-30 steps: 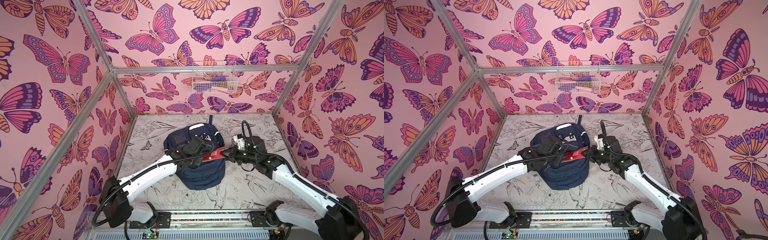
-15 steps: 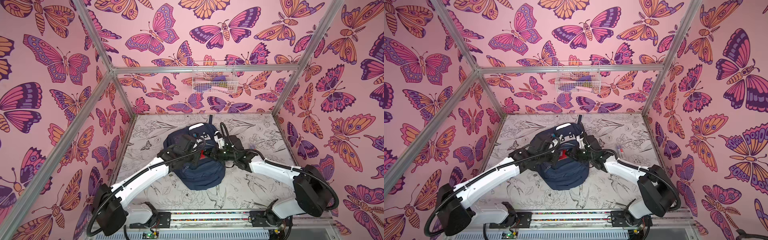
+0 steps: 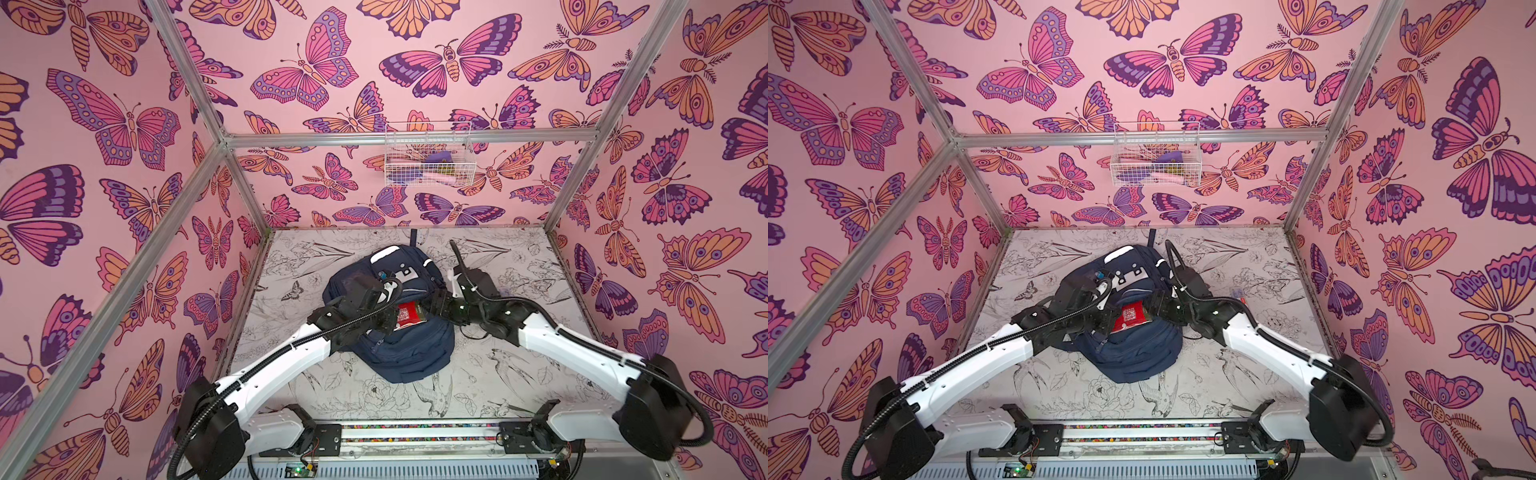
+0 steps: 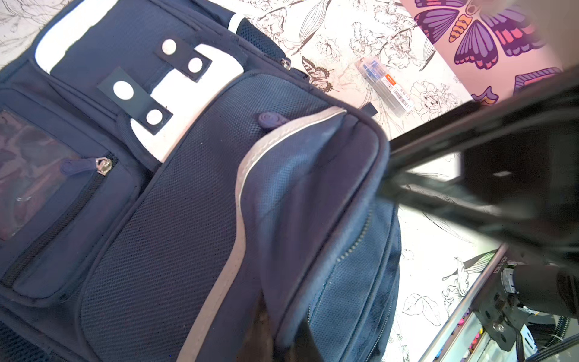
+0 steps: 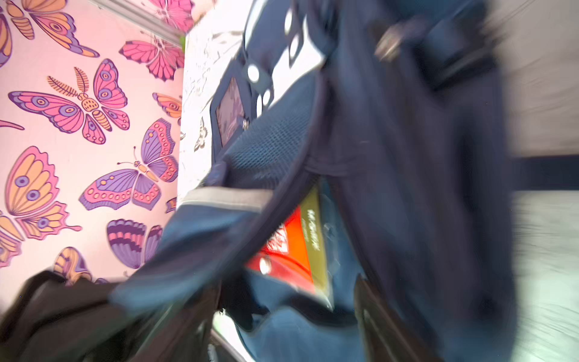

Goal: Pack books, pencil case, and school supplies into a backpack
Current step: Place the ruler set bag in the student bag, then pick up the compass set from the middle-right of the table.

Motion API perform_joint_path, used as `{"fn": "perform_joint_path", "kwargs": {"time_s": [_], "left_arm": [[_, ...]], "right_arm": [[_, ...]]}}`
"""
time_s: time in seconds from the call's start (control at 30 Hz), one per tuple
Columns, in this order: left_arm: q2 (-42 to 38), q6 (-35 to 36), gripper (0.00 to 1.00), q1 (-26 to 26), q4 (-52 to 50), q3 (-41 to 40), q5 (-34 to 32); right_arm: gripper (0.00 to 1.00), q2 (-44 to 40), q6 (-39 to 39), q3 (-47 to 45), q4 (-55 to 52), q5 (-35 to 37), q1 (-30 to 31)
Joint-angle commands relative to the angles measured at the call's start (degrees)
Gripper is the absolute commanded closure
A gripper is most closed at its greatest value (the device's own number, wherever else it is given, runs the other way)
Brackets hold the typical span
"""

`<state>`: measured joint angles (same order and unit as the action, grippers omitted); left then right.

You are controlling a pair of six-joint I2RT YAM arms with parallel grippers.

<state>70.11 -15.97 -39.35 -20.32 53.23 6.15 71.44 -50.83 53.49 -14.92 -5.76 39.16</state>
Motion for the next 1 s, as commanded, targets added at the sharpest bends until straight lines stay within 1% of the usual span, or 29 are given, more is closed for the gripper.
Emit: {"fn": "perform_joint_path", "kwargs": {"time_s": [0.0, 0.03, 0.1, 0.17, 0.2, 0.23, 0.33, 0.4, 0.43, 0.5, 0.67, 0.73, 0.87, 0.97], "left_arm": [[-2.51, -1.73, 1.0, 0.49, 4.7, -0.92, 1.76], [-2.65, -2.12, 1.0, 0.45, 4.89, -1.4, 1.84], [-3.02, -2.34, 1.0, 0.55, 5.15, -2.28, 2.15], [-3.82, -2.45, 1.0, 0.59, 5.12, -3.4, 2.04], [-4.15, -2.49, 1.0, 0.57, 4.91, -3.84, 1.94], [-4.57, -2.58, 1.0, 0.63, 4.75, -4.32, 1.93], [-5.85, -3.63, 1.0, 1.02, 3.75, -5.56, 0.86], [-6.37, -4.41, 1.0, 1.86, 3.5, -5.98, 1.49], [-6.6, -4.73, 1.0, 2.22, 3.32, -6.03, 1.87], [-6.82, -4.95, 1.0, 2.67, 3.36, -5.96, 2.58], [-5.43, -4.7, 1.0, 3.12, 3.35, -5.11, 3.69], [-4.78, -4.69, 1.0, 3.33, 3.38, -4.8, 3.69], [-4.02, -5.67, 1.0, 5.02, 3.17, -4.33, 3.49], [-3.85, -6.24, 1.0, 6.32, 3.0, -3.85, 3.54]], "right_arm": [[0.25, -7.69, 6.06, -0.22, -13.93, 10.69, -1.69], [0.23, -9.06, 7.01, 0.43, -17.53, 12.72, -3.18], [0.23, -9.46, 8.95, 1.98, -24.43, 14.56, -8.6], [0.2, -6.24, 13.27, 4.43, -29.71, 16.25, -15.3], [0.2, -3.81, 15.45, 5.48, -30.88, 17.37, -17.92], [0.2, -0.39, 17.02, 6.26, -31.55, 20.42, -20.27], [0.15, 10.86, 20.62, 9.52, -30.36, 27.26, -25.62], [0.13, 17.91, 23.1, 13.22, -30.95, 27.62, -27.82], [0.13, 21.93, 23.96, 14.16, -30.23, 27.39, -28.83], [0.13, 25.49, 25.4, 14.53, -27.81, 25.36, -31.15], [0.14, 28.6, 27.91, 12.68, -23.42, 18.21, -35.11], [0.14, 30.13, 29.14, 12.27, -22.85, 17.09, -35.65], [0.24, 32.51, 29.35, 10.88, -20.73, 13.17, -37.7], [0.31, 32.93, 28.97, 9.86, -19.23, 10.93, -37.82]]}}
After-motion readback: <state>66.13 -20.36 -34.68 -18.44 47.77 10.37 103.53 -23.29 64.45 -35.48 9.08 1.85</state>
